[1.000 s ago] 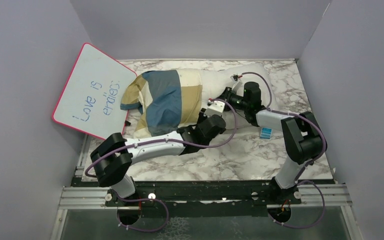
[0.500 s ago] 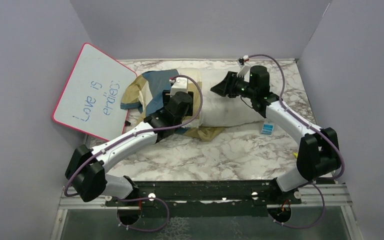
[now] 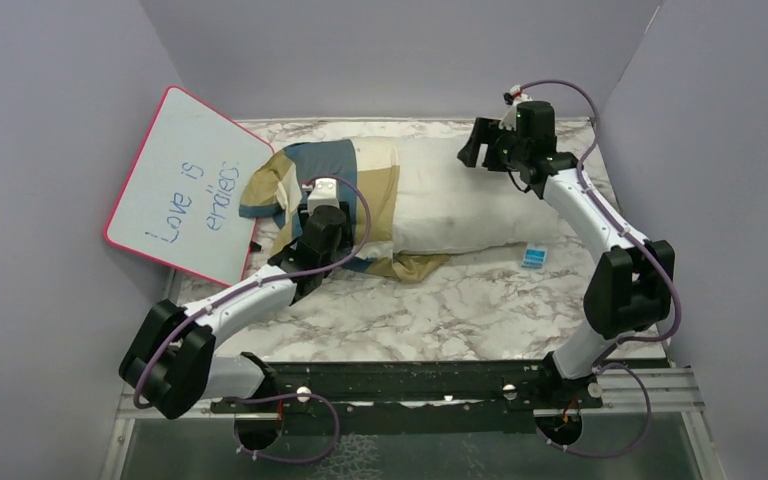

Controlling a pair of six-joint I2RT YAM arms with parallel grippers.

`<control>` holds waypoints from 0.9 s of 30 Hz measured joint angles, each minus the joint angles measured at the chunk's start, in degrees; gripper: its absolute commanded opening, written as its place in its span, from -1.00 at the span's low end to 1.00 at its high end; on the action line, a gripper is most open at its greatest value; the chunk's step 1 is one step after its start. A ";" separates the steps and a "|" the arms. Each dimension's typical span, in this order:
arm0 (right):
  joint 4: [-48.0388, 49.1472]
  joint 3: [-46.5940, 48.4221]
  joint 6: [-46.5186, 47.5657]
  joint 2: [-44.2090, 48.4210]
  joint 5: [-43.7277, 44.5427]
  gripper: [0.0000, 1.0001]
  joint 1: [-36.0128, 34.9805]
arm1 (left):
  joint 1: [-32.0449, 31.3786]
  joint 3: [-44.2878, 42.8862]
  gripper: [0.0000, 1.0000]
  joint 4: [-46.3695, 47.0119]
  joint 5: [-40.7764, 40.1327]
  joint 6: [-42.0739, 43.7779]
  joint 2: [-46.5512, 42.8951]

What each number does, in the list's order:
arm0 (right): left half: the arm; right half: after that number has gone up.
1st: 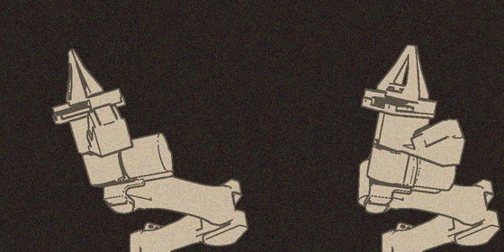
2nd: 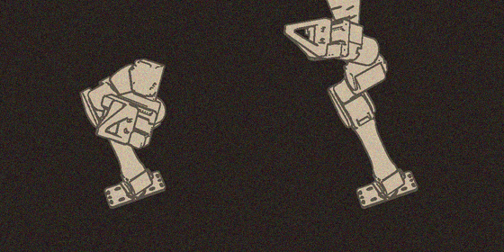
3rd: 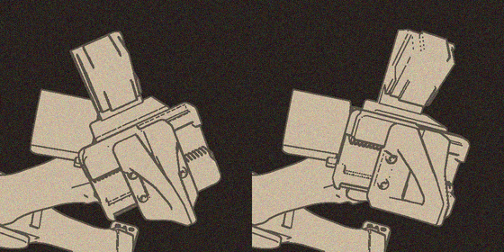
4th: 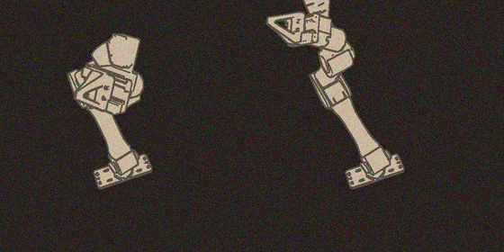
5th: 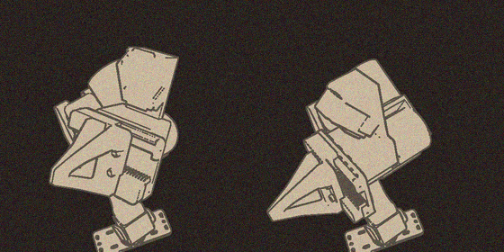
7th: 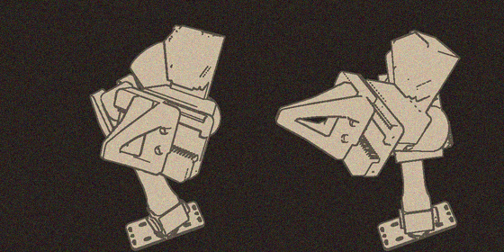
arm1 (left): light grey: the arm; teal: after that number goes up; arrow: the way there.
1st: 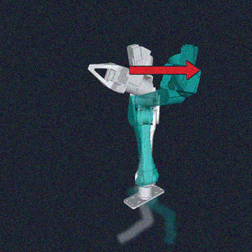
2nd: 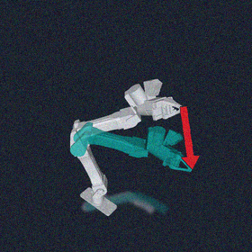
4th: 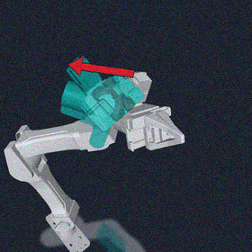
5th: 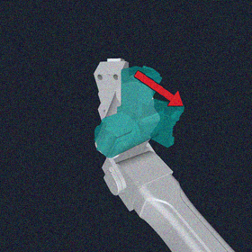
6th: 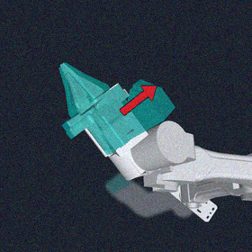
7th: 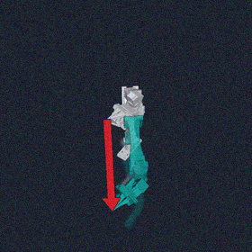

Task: Put the pillow into the pillowcase
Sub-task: Stuff the pillow into the pillowcase.

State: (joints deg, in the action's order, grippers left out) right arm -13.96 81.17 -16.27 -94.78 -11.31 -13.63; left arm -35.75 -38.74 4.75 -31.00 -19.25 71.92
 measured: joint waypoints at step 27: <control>-1.75 -29.79 -9.51 24.68 -7.65 0.42 1.57 | 8.26 -15.50 0.23 0.33 13.18 2.34 10.10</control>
State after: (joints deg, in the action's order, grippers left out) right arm -15.70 51.37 -25.78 -70.11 -18.96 -12.05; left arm -27.49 -54.24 5.08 -17.82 -16.91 82.02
